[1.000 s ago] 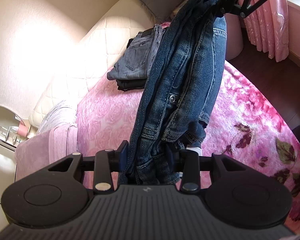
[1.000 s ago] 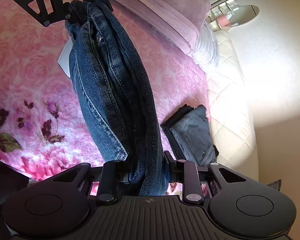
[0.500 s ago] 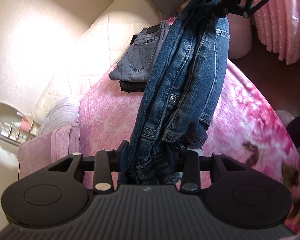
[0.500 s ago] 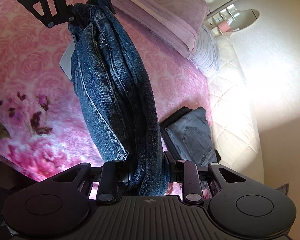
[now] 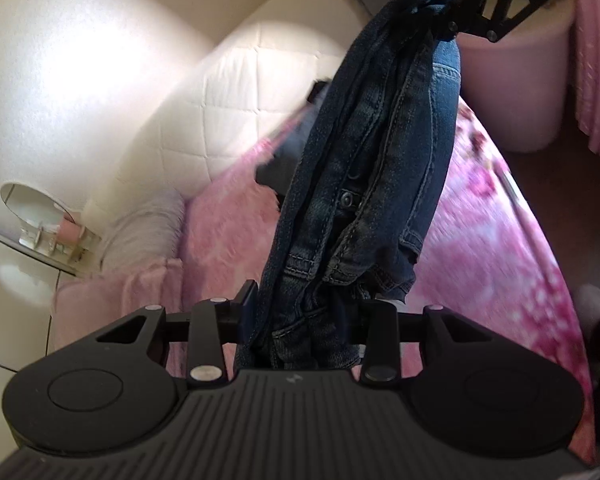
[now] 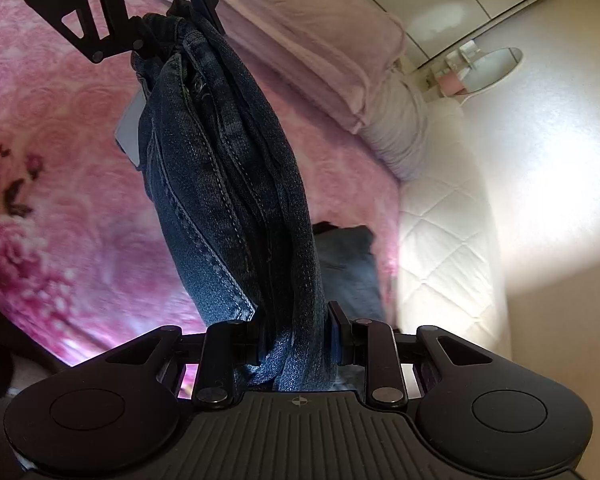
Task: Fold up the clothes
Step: 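Lift the folded jeans with both grippers and carry them toward the dark jeans stack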
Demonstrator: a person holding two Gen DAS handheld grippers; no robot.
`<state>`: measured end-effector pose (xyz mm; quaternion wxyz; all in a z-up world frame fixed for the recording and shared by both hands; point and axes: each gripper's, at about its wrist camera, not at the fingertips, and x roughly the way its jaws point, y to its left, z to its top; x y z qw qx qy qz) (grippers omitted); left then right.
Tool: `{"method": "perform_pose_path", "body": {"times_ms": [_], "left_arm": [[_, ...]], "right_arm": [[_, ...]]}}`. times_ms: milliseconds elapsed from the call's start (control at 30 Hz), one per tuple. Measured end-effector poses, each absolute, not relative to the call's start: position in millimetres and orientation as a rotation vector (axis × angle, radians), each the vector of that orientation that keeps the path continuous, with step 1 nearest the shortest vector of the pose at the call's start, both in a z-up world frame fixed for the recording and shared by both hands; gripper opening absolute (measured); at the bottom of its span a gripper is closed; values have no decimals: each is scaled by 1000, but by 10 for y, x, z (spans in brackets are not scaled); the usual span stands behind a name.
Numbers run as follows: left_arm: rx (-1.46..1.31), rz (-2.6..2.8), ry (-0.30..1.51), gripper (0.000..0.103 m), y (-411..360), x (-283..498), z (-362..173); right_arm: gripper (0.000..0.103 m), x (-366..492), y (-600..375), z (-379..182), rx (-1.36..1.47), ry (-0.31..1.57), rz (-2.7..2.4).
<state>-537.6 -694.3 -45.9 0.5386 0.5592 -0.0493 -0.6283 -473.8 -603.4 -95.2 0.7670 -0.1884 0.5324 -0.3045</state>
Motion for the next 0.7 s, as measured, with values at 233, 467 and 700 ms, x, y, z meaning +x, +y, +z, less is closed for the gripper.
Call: {"method": "perform_pose_path", "body": {"times_ms": [233, 467, 700], "left_arm": [[1283, -1539, -236, 35, -7493, -5297, -376], [1262, -1560, -295, 35, -8193, -5178, -388], [1288, -1471, -236, 35, -9097, -4833, -694]], "right_arm": [[27, -5024, -6508, -780, -433, 1174, -758], [27, -5349, -7212, -731, -443, 1173, -821], [27, -5694, -8329, -862, -477, 1149, -776]]}}
